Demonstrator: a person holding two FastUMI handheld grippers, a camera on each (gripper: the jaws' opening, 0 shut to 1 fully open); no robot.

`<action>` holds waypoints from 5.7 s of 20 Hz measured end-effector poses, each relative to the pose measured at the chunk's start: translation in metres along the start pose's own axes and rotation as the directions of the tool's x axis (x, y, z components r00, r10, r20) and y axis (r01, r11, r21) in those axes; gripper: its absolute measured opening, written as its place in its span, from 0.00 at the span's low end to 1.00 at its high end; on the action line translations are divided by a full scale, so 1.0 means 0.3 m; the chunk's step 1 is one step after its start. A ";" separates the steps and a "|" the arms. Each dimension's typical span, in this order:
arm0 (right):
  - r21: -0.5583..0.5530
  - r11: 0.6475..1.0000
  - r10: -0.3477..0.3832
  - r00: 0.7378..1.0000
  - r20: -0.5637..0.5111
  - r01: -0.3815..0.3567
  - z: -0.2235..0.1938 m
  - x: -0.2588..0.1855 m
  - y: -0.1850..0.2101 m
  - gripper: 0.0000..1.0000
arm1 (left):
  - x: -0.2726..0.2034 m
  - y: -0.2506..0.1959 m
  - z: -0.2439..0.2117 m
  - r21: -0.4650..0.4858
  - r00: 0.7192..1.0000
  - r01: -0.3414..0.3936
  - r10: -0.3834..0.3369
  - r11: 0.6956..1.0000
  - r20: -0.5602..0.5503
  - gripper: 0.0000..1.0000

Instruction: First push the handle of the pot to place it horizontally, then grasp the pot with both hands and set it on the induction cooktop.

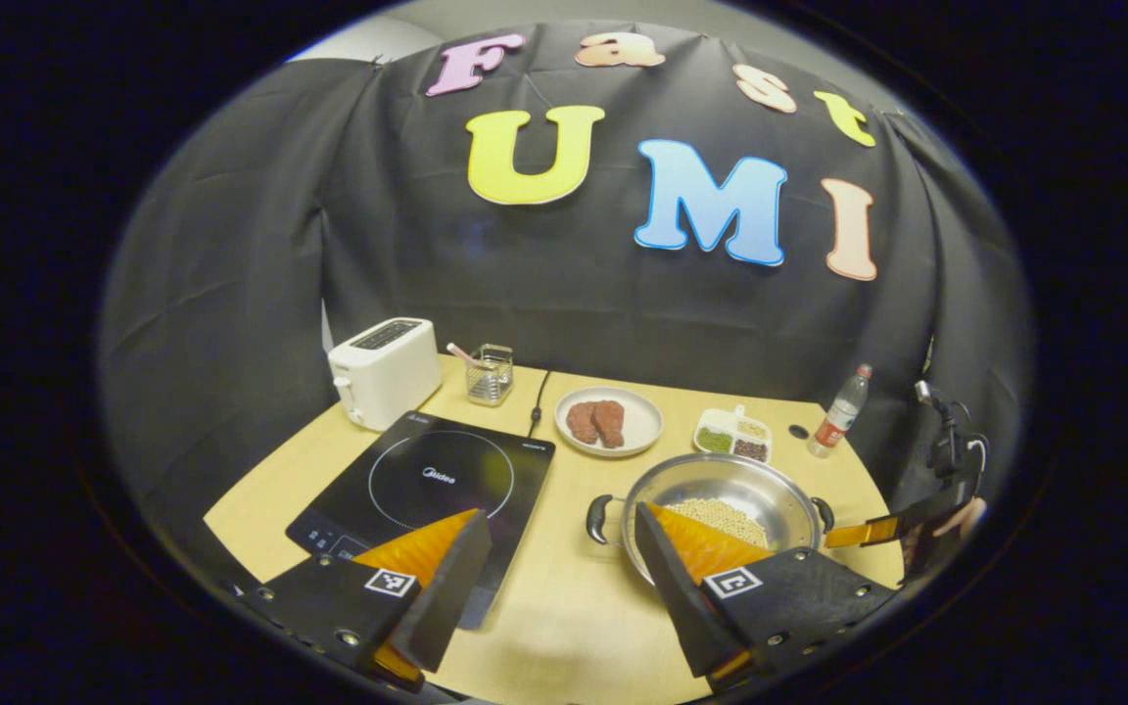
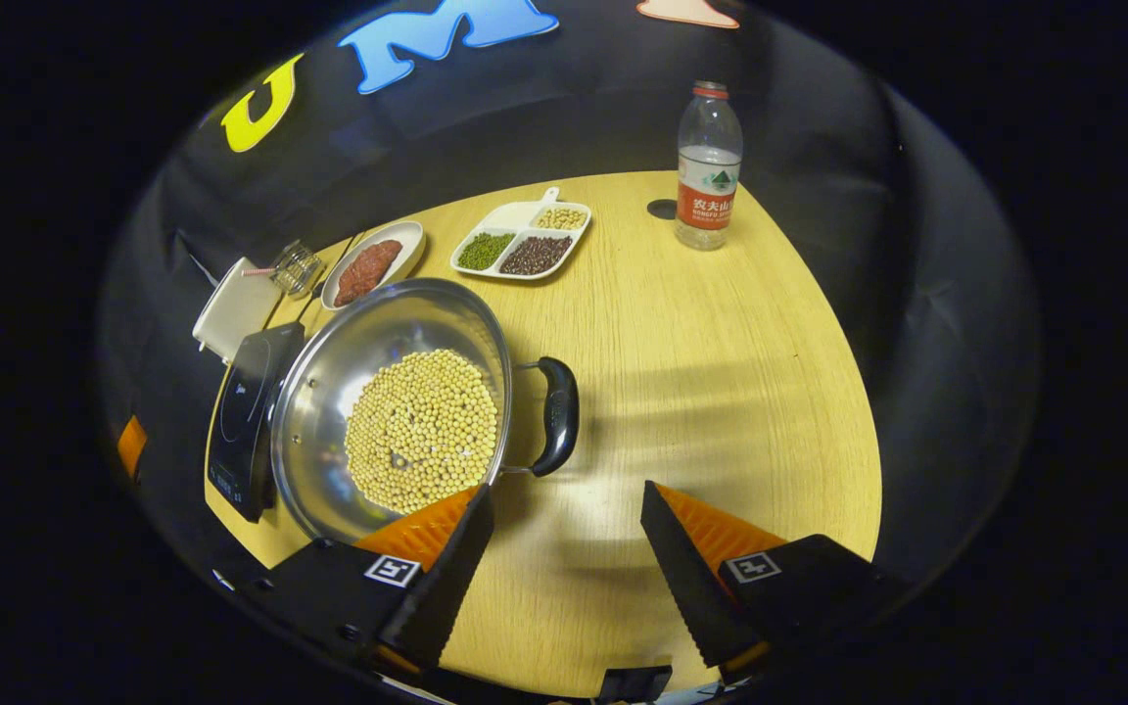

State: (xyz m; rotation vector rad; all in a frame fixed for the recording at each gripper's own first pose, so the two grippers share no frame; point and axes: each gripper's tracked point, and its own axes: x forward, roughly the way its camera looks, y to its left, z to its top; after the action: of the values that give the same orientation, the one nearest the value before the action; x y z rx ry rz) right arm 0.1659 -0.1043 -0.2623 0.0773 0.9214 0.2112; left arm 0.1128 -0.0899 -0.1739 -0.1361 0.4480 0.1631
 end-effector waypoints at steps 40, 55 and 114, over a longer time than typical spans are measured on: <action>0.090 0.996 0.009 0.997 0.074 -0.016 0.084 0.375 0.061 0.63 | 0.788 -0.215 -0.487 -0.112 0.840 0.364 -0.377 0.925 -0.391 0.58; 0.100 0.995 0.013 0.997 0.078 -0.021 0.038 0.252 0.095 0.54 | 0.787 -0.198 -0.465 -0.102 0.833 0.378 -0.386 0.920 -0.397 0.55; 0.074 0.987 0.136 0.986 0.094 -0.143 0.060 0.277 1.266 0.54 | 0.787 -0.226 -0.492 -0.115 0.873 0.333 -0.353 0.936 -0.337 0.54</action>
State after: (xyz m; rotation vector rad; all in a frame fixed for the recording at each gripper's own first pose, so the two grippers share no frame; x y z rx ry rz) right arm 0.1728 0.2847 -0.2569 0.2250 0.8365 0.2983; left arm 0.2736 -0.1507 -0.4033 -0.2986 0.7709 -0.2060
